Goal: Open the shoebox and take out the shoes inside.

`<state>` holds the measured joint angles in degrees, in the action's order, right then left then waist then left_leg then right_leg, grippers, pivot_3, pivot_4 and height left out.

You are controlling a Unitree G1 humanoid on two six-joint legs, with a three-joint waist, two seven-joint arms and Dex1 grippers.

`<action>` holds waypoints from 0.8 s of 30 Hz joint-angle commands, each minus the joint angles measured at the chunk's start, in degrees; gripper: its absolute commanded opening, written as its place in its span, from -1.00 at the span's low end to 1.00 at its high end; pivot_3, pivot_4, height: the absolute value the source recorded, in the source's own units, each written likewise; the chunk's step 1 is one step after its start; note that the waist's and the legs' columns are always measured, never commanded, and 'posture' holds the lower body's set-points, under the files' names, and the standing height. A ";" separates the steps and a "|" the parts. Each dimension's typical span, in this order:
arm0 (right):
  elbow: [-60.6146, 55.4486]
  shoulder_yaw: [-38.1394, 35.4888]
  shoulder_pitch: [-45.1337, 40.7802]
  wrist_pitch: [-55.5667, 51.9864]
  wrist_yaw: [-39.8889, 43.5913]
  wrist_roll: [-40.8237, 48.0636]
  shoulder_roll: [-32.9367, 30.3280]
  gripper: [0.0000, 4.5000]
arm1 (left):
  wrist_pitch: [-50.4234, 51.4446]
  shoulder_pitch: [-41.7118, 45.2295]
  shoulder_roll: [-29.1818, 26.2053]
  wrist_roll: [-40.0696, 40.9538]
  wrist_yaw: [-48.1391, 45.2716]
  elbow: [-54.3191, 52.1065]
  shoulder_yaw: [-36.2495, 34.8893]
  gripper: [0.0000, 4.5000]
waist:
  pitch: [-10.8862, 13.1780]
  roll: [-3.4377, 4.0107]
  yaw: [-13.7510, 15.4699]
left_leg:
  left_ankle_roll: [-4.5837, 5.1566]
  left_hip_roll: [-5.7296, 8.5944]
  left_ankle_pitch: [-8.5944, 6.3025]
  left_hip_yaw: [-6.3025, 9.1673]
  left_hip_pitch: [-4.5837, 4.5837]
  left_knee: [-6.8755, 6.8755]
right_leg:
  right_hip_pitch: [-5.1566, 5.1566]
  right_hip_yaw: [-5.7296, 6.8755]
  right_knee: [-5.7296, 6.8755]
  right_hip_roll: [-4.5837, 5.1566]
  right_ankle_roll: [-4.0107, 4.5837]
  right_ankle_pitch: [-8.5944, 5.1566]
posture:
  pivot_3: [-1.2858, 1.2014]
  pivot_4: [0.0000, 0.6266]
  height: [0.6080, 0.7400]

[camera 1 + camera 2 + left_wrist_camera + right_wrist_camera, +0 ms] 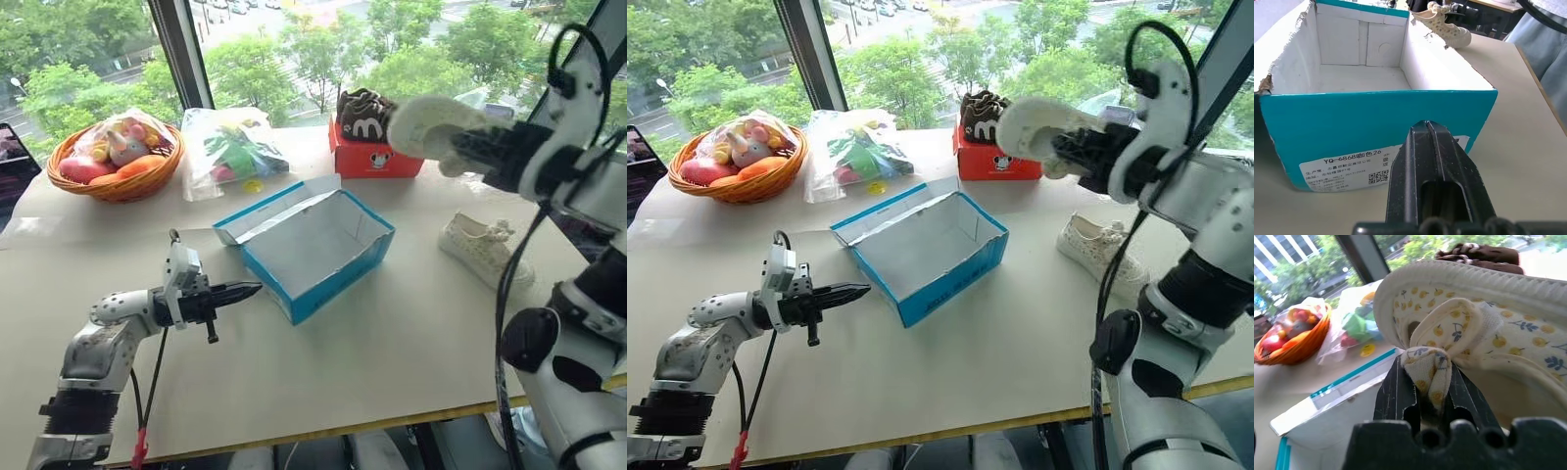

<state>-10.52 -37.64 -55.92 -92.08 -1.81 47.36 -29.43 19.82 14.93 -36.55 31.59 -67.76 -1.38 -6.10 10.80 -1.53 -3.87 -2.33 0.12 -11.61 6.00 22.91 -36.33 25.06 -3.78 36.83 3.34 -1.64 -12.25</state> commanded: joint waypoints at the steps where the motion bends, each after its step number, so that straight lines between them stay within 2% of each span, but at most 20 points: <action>1: -3.58 -3.02 4.74 -0.42 -16.10 18.59 1.23 -0.97 | -0.72 0.68 0.27 0.23 -0.61 -0.23 0.34 -1.00 | 0.00 0.01 -0.12 | 0.01 0.01 0.00 -0.01 0.01 0.01 | 0.01 -0.03 0.00 0.00 0.00 0.00 | 0.03 -0.52 1.00; 3: -3.47 -4.30 7.39 -0.42 -25.54 27.99 3.33 -0.97 | -0.71 0.85 0.26 0.15 -0.85 -0.09 0.63 -1.00 | 0.02 0.03 -0.38 | 0.01 0.00 0.00 -0.07 0.01 0.02 | 0.03 -0.09 0.03 -0.01 0.00 0.00 | 0.03 -0.52 1.00; 5: -2.87 2.65 15.00 12.88 -43.51 51.03 -1.82 -0.97 | -0.71 0.98 0.20 0.13 -1.02 0.07 0.74 -1.00 | 0.02 0.04 -0.17 | 0.02 -0.03 0.01 -0.14 -0.01 0.02 | 0.04 -0.15 0.10 -0.03 0.01 0.00 | 0.03 -0.52 1.00; 6: -3.19 5.59 18.12 18.88 -50.45 59.41 -4.07 -0.97 | -0.78 1.03 0.13 0.09 -1.13 0.14 0.82 -1.00 | 0.02 0.04 -0.04 | 0.04 -0.02 0.02 -0.14 0.01 0.02 | 0.04 -0.15 0.09 -0.03 0.00 0.00 | 0.03 -0.52 1.00; 7: -3.88 7.67 20.04 23.20 -54.79 64.02 -5.42 -0.97 | -0.83 1.06 0.07 0.07 -1.22 0.19 0.86 -1.00 | 0.02 0.04 0.12 | 0.06 -0.02 0.02 -0.14 0.01 0.02 | 0.03 -0.15 0.08 -0.01 0.00 0.00 | 0.03 -0.52 1.00; 10: -9.48 10.20 23.66 33.41 -64.95 65.64 -1.57 -0.97 | -0.80 1.08 -0.03 0.09 -1.30 0.36 0.92 -1.00 | 0.03 0.03 -0.07 | 0.07 0.04 0.02 -0.16 0.09 -0.03 | -0.01 -0.16 -0.08 0.04 -0.07 -0.03 | 0.03 -0.52 1.00; 13: -16.50 13.50 24.50 43.75 -75.63 65.64 5.55 -0.97 | -0.65 0.84 -0.10 0.15 -1.31 0.12 0.95 -1.00 | 0.02 0.05 -0.52 | 0.07 -0.05 0.02 -0.21 0.02 -0.04 | -0.04 -0.23 -0.07 -0.05 -0.17 -0.07 | 0.03 -0.52 1.00; 16: -20.03 14.91 25.38 49.84 -82.37 65.64 8.98 -0.97 | -0.52 0.60 -0.05 0.21 -1.23 -0.20 1.01 -1.00 | 0.02 0.07 -0.33 | 0.08 -0.14 0.03 -0.21 -0.06 0.00 | -0.02 -0.25 -0.02 -0.16 -0.22 -0.10 | 0.03 -0.52 1.00; 19: -19.85 14.92 29.62 50.49 -82.74 65.64 8.45 -0.97 | -0.54 0.62 0.24 0.11 -1.15 -0.16 1.35 -1.00 | 0.00 0.04 0.26 | 0.09 -0.11 0.04 -0.21 -0.03 -0.01 | -0.03 -0.25 -0.09 -0.13 -0.18 -0.08 | 0.03 -0.52 1.00; 24: -16.36 13.05 36.45 48.08 -77.42 65.64 5.27 -0.97 | -0.58 1.07 0.40 0.07 -1.15 0.10 1.59 -1.00 | 0.00 0.04 0.73 | 0.09 -0.03 0.03 -0.19 0.02 0.00 | -0.08 -0.22 -0.20 -0.03 -0.05 0.00 | 0.03 -0.52 1.00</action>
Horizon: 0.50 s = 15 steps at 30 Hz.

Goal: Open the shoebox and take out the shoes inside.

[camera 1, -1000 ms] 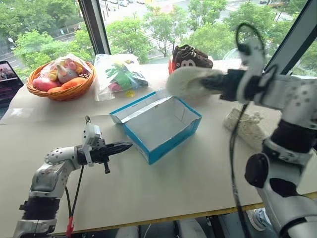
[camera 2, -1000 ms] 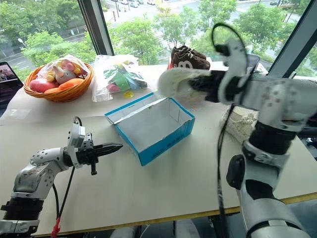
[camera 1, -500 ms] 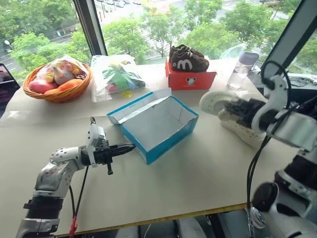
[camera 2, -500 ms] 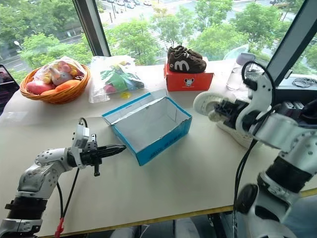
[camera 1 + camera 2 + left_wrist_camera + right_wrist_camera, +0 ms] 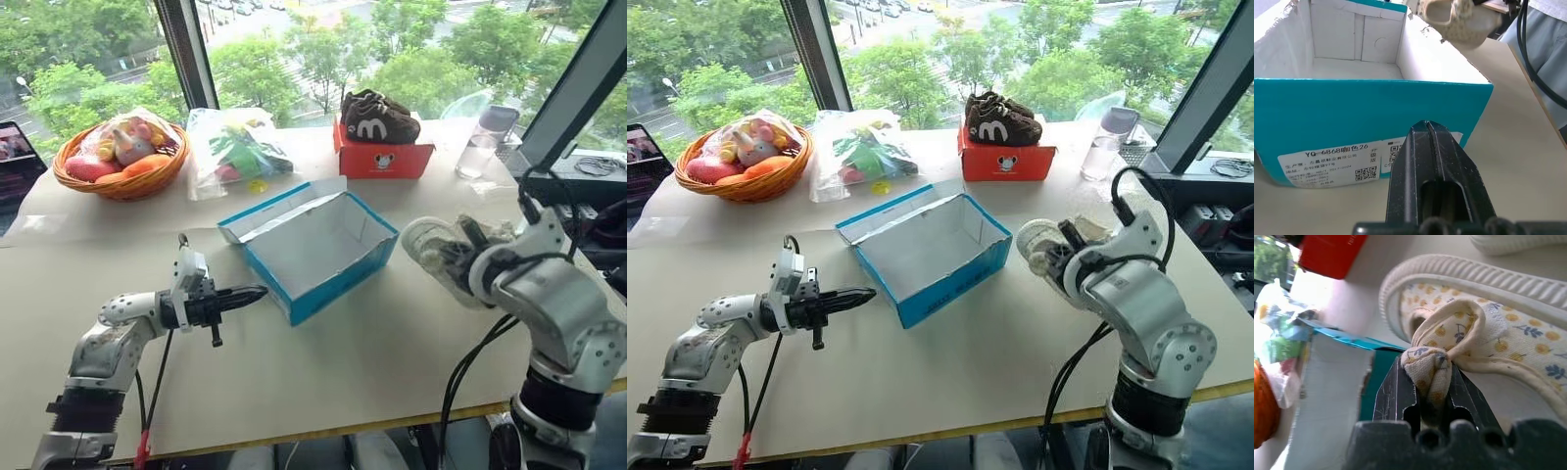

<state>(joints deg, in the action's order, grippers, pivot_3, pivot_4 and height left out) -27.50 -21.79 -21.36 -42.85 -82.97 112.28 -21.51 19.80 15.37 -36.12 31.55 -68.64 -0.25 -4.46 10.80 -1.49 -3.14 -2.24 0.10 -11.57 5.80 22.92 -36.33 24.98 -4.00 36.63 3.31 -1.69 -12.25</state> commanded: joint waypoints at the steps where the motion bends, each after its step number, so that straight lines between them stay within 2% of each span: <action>1: 1.72 -3.56 3.09 -1.72 4.96 0.72 -3.47 -0.97 | -0.57 0.64 -0.06 0.12 -0.30 -1.03 -0.06 -1.00 | 0.00 0.00 0.01 | 0.00 0.00 0.00 0.00 -0.02 0.00 | 0.00 0.00 0.02 -0.01 0.00 0.00 | 0.03 -0.52 1.00; 6: 8.73 -7.44 6.86 -5.22 11.34 0.72 -8.23 -0.97 | -0.51 0.60 -0.21 0.22 -0.25 -1.04 -0.05 -1.00 | 0.00 0.00 0.23 | 0.00 -0.03 0.00 -0.01 -0.18 0.00 | -0.21 0.00 0.00 -0.05 -0.10 -0.07 | 0.03 -0.52 1.00; 8: 10.69 -8.03 6.41 -6.13 13.31 0.72 -9.98 -0.53 | -0.41 0.63 -0.24 0.30 -0.23 -1.05 -0.08 -1.00 | 0.00 0.00 0.36 | 0.01 -0.04 0.00 -0.02 -0.26 0.00 | -0.30 0.00 -0.05 -0.04 -0.17 -0.12 | 0.03 -0.52 1.00; 9: 11.32 -8.23 6.16 -6.43 13.95 0.72 -10.53 -0.44 | -0.38 0.64 -0.25 0.33 -0.23 -1.04 -0.10 -1.00 | 0.00 0.00 0.28 | 0.01 -0.03 -0.01 -0.03 -0.32 0.00 | -0.35 0.00 -0.06 -0.04 -0.19 -0.13 | 0.03 -0.52 1.00; 11: 12.56 -8.24 4.64 -7.69 16.42 0.72 -12.81 -0.14 | -0.31 0.71 -0.30 0.34 -0.18 -1.02 -0.12 -1.00 | -0.01 0.01 0.22 | 0.04 -0.06 -0.03 -0.04 -0.62 0.10 | -0.66 -0.01 -0.17 -0.07 -0.34 -0.24 | 0.03 -0.52 1.00; 15: 14.49 -6.66 2.15 -11.53 21.95 0.72 -18.53 0.49 | -0.28 0.94 -0.33 0.31 -0.28 -0.78 -0.08 -1.00 | -0.01 0.05 0.27 | 0.05 -0.09 -0.02 -0.05 -0.64 0.10 | -0.76 -0.02 -0.40 -0.09 -0.33 -0.21 | 0.03 -0.52 1.00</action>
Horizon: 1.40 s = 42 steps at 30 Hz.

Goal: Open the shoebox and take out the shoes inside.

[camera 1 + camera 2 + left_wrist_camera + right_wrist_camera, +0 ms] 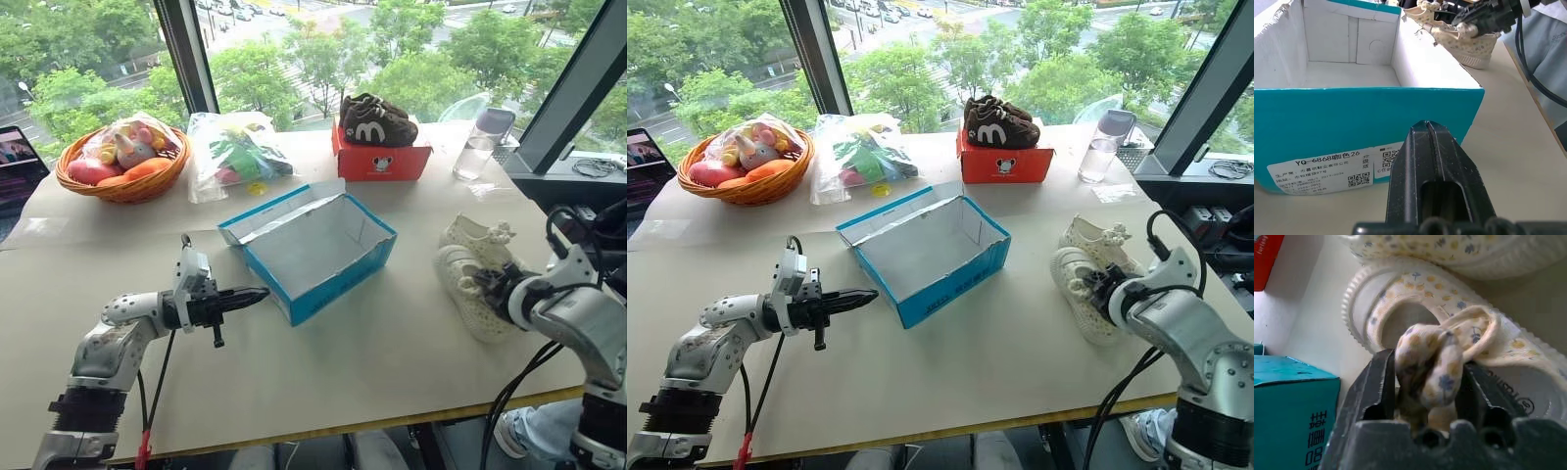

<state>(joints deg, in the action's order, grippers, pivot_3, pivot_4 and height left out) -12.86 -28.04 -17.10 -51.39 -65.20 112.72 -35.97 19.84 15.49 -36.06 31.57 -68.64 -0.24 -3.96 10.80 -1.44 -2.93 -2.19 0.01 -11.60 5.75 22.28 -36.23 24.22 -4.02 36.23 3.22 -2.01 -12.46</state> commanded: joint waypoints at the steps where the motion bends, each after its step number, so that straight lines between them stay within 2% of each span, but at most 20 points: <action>1: 0.24 0.06 -2.59 -3.63 5.24 0.28 -5.24 0.65 | -0.32 0.92 -0.39 0.27 -0.30 -0.66 -0.56 -1.00 | 0.00 0.00 0.16 | 0.00 0.00 0.00 0.00 0.01 0.00 | -0.01 0.00 -0.04 0.00 -0.01 0.00 | 0.03 -0.52 1.00; 3: 1.33 0.89 -5.43 -5.07 8.48 0.28 -8.11 0.95 | -0.38 1.02 -0.29 0.14 -0.28 -0.59 -0.38 -1.00 | 0.00 0.00 0.18 | 0.02 -0.01 -0.01 0.00 0.04 0.02 | -0.01 0.02 -0.10 -0.01 -0.02 0.01 | 0.03 -0.52 1.00; 6: 2.78 1.77 -8.63 -6.87 12.26 0.28 -11.52 0.95 | -0.38 1.27 -0.12 0.08 -0.19 -0.51 -0.19 -1.00 | 0.00 0.00 0.15 | 0.03 0.00 -0.02 -0.01 0.08 0.01 | 0.03 -0.01 -0.10 0.00 -0.05 0.04 | 0.03 -0.52 1.00; 9: 3.17 3.31 -8.16 -9.95 16.20 0.28 -15.74 0.95 | -0.37 1.56 -0.20 0.17 -0.23 -0.35 -0.22 -1.00 | 0.00 0.00 0.36 | 0.03 -0.01 -0.02 -0.01 0.06 0.02 | 0.00 0.01 -0.11 0.00 -0.05 0.03 | 0.03 -0.52 1.00; 12: 2.79 4.01 -5.37 -13.04 22.51 0.28 -19.06 0.95 | -0.46 1.63 -0.34 0.16 -0.26 -0.23 -0.30 -1.00 | 0.00 -0.02 0.59 | 0.03 0.00 -0.02 -0.01 0.09 0.00 | -0.02 0.02 -0.16 0.01 -0.07 0.04 | 0.03 -0.52 1.00; 17: 3.79 4.09 0.35 -13.92 26.38 0.28 -26.05 0.95 | -0.50 1.68 -0.44 0.17 -0.20 -0.14 -0.41 -1.00 | 0.01 -0.01 0.65 | 0.03 0.04 -0.02 -0.01 0.14 -0.03 | -0.01 0.00 -0.18 0.05 -0.11 0.05 | 0.03 -0.52 1.00; 20: 0.55 3.99 1.26 -13.90 31.15 -1.48 -29.23 0.95 | -0.43 1.41 -0.45 0.41 0.02 -0.34 -0.74 -1.00 | 0.00 -0.01 0.32 | 0.03 0.03 -0.02 -0.03 0.12 -0.05 | -0.02 -0.01 -0.16 0.04 -0.13 0.07 | 0.03 -0.52 1.00; 24: -9.54 2.07 -0.32 -14.48 45.99 -8.61 -32.27 0.95 | -0.11 -0.25 -0.58 0.95 1.63 -1.42 -2.19 -1.00 | 0.00 0.02 -0.02 | 0.04 -0.03 -0.02 -0.06 0.08 -0.04 | 0.00 -0.04 -0.16 -0.02 -0.13 0.06 | 0.03 -0.52 1.00; 28: -18.25 -2.60 2.26 -13.56 59.65 -10.97 -31.57 0.95 | 0.58 -2.38 -0.55 1.88 3.35 -3.28 -3.84 -1.00 | 0.01 0.00 0.48 | 0.03 -0.04 -0.03 -0.06 0.13 -0.04 | 0.02 -0.01 -0.21 -0.01 -0.17 0.06 | 0.03 -0.52 1.00; 31: -25.07 0.43 7.00 -11.86 65.07 -20.11 -29.42 0.95 | 0.91 -3.33 -0.68 2.20 3.78 -4.22 -4.74 -1.00 | -0.01 -0.06 0.99 | 0.04 -0.05 -0.04 -0.06 0.14 -0.06 | 0.00 0.03 -0.25 0.00 -0.20 0.06 | 0.03 -0.52 1.00; 35: -25.45 17.04 14.22 -5.31 62.65 -49.33 -27.24 0.95 | 0.62 -3.63 -0.27 3.56 5.87 -5.98 -7.36 -1.00 | -0.14 -0.27 1.40 | 0.03 -0.01 -0.04 -0.07 0.15 -0.16 | -0.01 0.02 -0.27 0.04 -0.20 0.06 | 0.03 -0.52 1.00; 36: -24.97 19.31 15.08 -3.73 62.72 -54.00 -26.78 0.95 | 0.79 -3.65 -0.20 4.01 6.36 -6.34 -7.85 -1.00 | -0.14 -0.29 1.47 | 0.02 -0.01 -0.04 -0.07 0.14 -0.19 | -0.02 0.03 -0.27 0.05 -0.20 0.06 | 0.03 -0.52 1.00; 37: -22.96 19.67 15.64 -1.86 61.52 -56.48 -23.55 0.95 | 0.73 -3.83 -0.17 4.30 7.56 -6.88 -8.91 -1.00 | -0.13 -0.27 1.50 | 0.01 0.02 -0.04 -0.07 0.18 -0.21 | 0.02 0.02 -0.29 0.06 -0.14 0.02 | 0.03 -0.52 1.00; 42: -15.91 28.05 14.37 7.45 57.11 -77.72 -14.21 0.95 | -1.94 -4.10 3.19 1.72 22.15 -8.36 -16.71 -1.00 | -0.14 -0.26 1.11 | 0.01 0.02 -0.05 -0.16 0.15 -0.16 | 0.06 -0.04 -0.24 0.09 -0.28 0.11 | 0.03 -0.52 1.00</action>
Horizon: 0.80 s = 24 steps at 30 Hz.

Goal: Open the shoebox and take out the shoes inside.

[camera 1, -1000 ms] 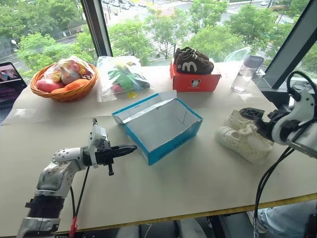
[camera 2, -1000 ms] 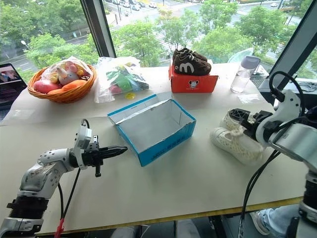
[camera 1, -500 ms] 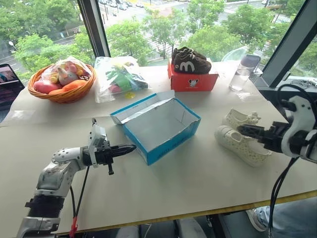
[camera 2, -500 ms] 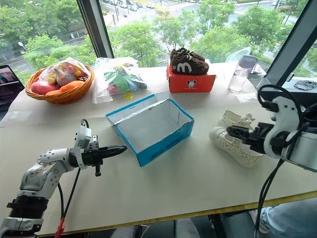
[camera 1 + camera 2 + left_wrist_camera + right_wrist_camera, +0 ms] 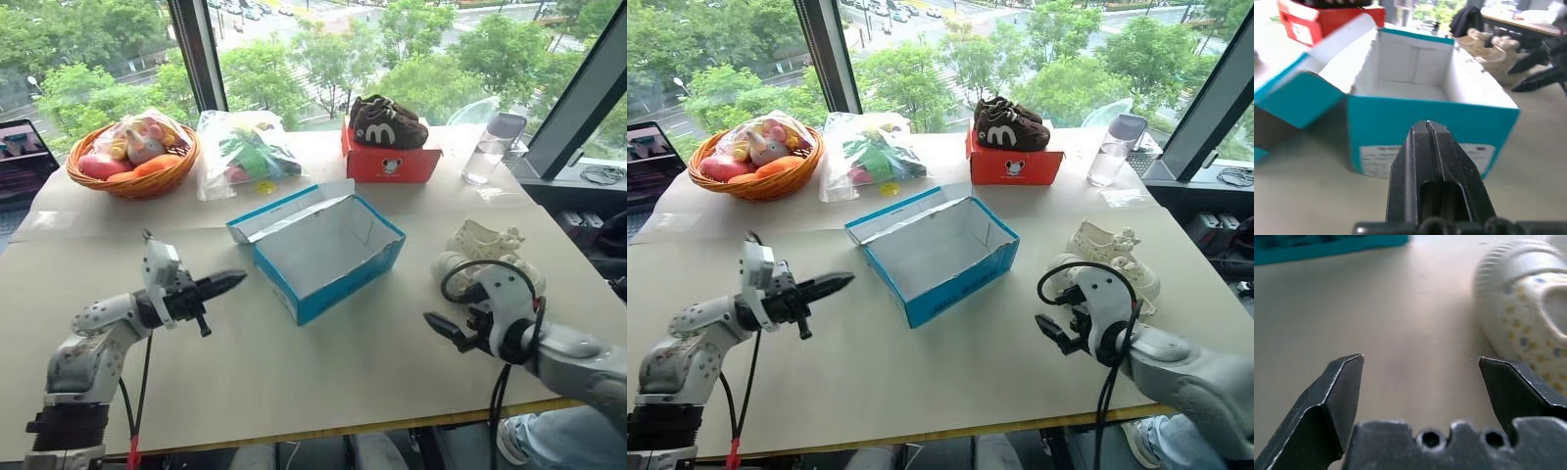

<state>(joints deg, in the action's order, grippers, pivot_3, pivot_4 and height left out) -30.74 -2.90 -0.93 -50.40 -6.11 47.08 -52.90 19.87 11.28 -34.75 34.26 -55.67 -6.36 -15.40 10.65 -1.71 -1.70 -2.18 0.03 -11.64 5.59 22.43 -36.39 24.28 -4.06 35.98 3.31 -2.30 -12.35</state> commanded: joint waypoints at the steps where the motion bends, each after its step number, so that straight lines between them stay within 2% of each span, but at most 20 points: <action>1: 3.34 3.43 -2.32 7.78 -2.44 -14.52 4.48 0.95 | -3.00 0.17 3.19 -2.36 12.62 -2.37 -6.11 -1.00 | -0.01 -0.01 -0.20 | 0.00 0.01 0.00 0.00 -0.01 0.03 | 0.01 -0.01 0.00 0.00 -0.01 0.01 | 0.03 -0.52 1.00; 6: 9.74 5.09 -4.83 13.94 -2.36 -25.86 10.58 0.95 | -7.08 -0.93 9.84 -10.38 29.56 -1.62 -8.82 -1.00 | -0.01 -0.02 -0.21 | 0.00 0.07 0.00 0.00 -0.05 -0.10 | -0.12 -0.04 -0.02 0.03 -0.14 0.09 | 0.03 -0.52 1.00; 12: 15.32 4.19 -8.36 16.21 -0.44 -31.86 15.97 0.95 | -9.66 -2.78 16.08 -15.46 42.16 0.78 -10.11 -1.00 | -0.02 -0.05 -0.15 | 0.00 0.07 0.00 0.01 -0.04 -0.12 | -0.13 -0.04 -0.01 0.02 -0.13 0.13 | 0.03 -0.52 1.00; 18: 17.99 4.34 -8.61 18.47 2.53 -36.00 19.49 0.95 | -12.79 -4.18 18.36 -20.31 48.77 4.60 -9.98 -1.00 | -0.05 -0.08 -0.11 | 0.00 0.07 0.00 0.01 -0.07 -0.17 | -0.18 -0.04 -0.01 0.02 -0.15 0.17 | 0.03 -0.52 1.00; 24: 16.17 2.72 -6.04 20.08 4.76 -38.75 21.56 0.95 | -13.58 -5.07 18.75 -18.49 48.49 5.19 -10.25 -1.00 | -0.10 -0.15 -0.35 | 0.00 0.07 0.00 0.01 -0.07 -0.17 | -0.19 -0.04 -0.01 0.02 -0.14 0.17 | 0.03 -0.52 1.00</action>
<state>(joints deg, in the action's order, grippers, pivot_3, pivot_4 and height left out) -12.49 1.84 -7.73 -31.94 -1.99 9.70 -31.56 8.22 6.40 -15.78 15.46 -7.05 -0.12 -25.12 10.56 -1.87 -2.05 -2.19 0.11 -11.64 5.60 22.37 -36.56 24.09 -4.10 35.98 3.33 -2.44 -12.18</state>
